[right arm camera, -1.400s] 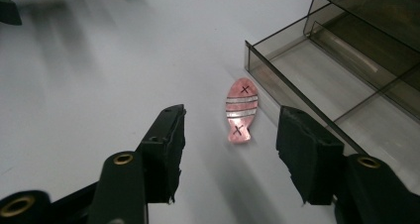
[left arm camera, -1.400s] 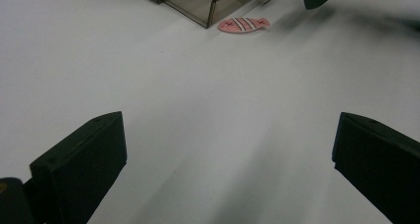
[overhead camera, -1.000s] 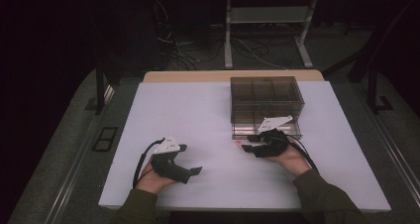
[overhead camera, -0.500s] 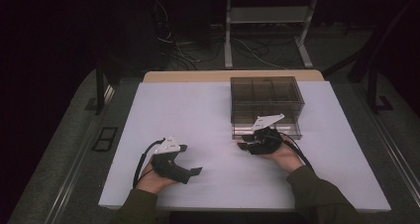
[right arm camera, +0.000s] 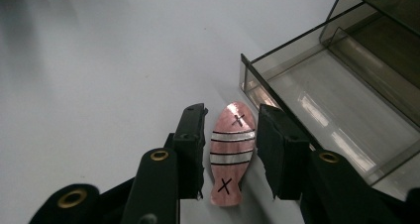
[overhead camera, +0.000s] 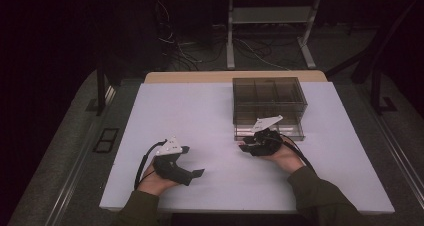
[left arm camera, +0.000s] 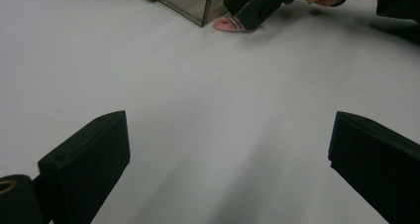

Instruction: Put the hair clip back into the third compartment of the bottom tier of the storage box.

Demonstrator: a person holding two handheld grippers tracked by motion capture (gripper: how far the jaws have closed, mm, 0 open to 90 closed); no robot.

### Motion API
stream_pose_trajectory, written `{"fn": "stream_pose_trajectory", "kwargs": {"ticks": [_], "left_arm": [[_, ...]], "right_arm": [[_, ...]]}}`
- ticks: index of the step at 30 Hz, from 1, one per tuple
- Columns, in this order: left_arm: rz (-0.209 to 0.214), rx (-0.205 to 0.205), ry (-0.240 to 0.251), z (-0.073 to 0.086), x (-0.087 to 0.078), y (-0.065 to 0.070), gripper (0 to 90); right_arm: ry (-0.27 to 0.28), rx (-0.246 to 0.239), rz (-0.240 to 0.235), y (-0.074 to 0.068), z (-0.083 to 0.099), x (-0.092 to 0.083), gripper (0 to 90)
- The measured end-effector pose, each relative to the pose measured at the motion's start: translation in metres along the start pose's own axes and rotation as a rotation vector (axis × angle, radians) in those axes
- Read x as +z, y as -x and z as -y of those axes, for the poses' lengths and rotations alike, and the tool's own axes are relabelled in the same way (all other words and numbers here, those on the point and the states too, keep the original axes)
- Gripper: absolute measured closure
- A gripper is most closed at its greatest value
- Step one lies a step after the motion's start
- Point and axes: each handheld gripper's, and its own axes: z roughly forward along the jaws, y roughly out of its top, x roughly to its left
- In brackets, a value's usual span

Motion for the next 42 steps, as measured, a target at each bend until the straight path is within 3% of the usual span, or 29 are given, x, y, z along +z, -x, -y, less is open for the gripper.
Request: {"fn": "stream_pose_trajectory", "kwargs": {"ticks": [28,42], "left_arm": [[0.006,0.005,-0.001,-0.0004,-0.0003,0.0012,1.8],[0.006,0.009,0.001,-0.0006,-0.0003,0.0013,1.7]], "right_arm": [[-0.021,-0.04,0.019,-0.0038,-0.0005,0.0073,66.1],[-0.012,-0.032,0.005,-0.003,-0.0004,0.0067,67.1]]}}
